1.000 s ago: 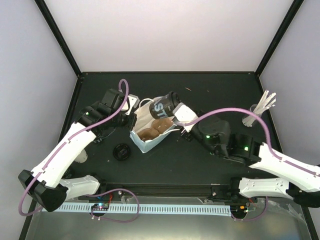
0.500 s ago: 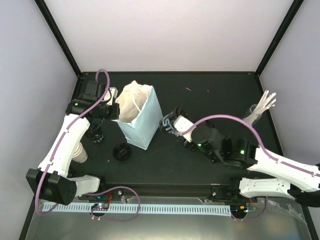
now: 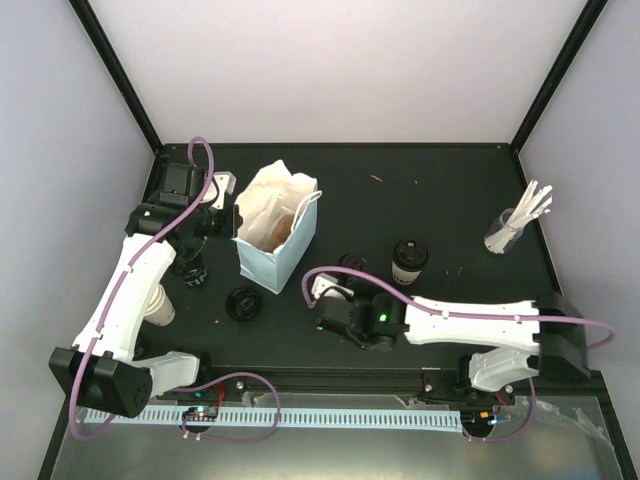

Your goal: Pack the takeout coffee

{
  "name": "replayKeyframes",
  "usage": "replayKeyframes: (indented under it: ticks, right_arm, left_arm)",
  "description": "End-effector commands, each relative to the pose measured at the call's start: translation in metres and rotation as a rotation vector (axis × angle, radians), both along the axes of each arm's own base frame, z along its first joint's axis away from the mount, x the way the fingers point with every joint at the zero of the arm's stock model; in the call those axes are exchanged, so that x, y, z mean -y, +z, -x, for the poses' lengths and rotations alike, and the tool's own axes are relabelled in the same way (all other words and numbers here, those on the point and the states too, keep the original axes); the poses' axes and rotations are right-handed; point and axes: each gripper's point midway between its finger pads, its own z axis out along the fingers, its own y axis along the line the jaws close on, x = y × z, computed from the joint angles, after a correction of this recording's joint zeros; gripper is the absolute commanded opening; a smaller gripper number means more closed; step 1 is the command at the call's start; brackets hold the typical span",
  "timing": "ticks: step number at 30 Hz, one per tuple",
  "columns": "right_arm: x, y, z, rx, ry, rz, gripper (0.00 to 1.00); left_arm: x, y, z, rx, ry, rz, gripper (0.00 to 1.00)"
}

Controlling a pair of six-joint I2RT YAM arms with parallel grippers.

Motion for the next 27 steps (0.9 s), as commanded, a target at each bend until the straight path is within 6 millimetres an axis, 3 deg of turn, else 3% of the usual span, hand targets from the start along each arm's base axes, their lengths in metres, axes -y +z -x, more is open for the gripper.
replayKeyframes:
  ticks: [1,5,19,23,27]
  right_arm:
    - [0.002,-0.013,-0.009,0.111,-0.07,0.092,0.26]
    - [0.003,-0.033,-0.012,0.126,-0.104,0.153,0.25]
    - [-0.014,-0.072,-0.004,0.139,-0.094,0.249,0.32]
    - [-0.015,-0.075,-0.001,0.124,-0.084,0.253,0.45]
    - [-0.02,-0.069,0.0,0.109,-0.07,0.22,0.72]
  left_arm:
    - [0.001,0.006,0.001,0.039,-0.019,0.013,0.02]
    - [0.003,0.004,0.002,0.038,-0.024,0.027,0.02]
    - [0.006,0.0,0.0,0.028,-0.031,0.036,0.01]
    - [0.006,0.0,0.0,0.029,-0.033,0.038,0.02]
    - [0.007,0.0,0.0,0.027,-0.033,0.044,0.02]
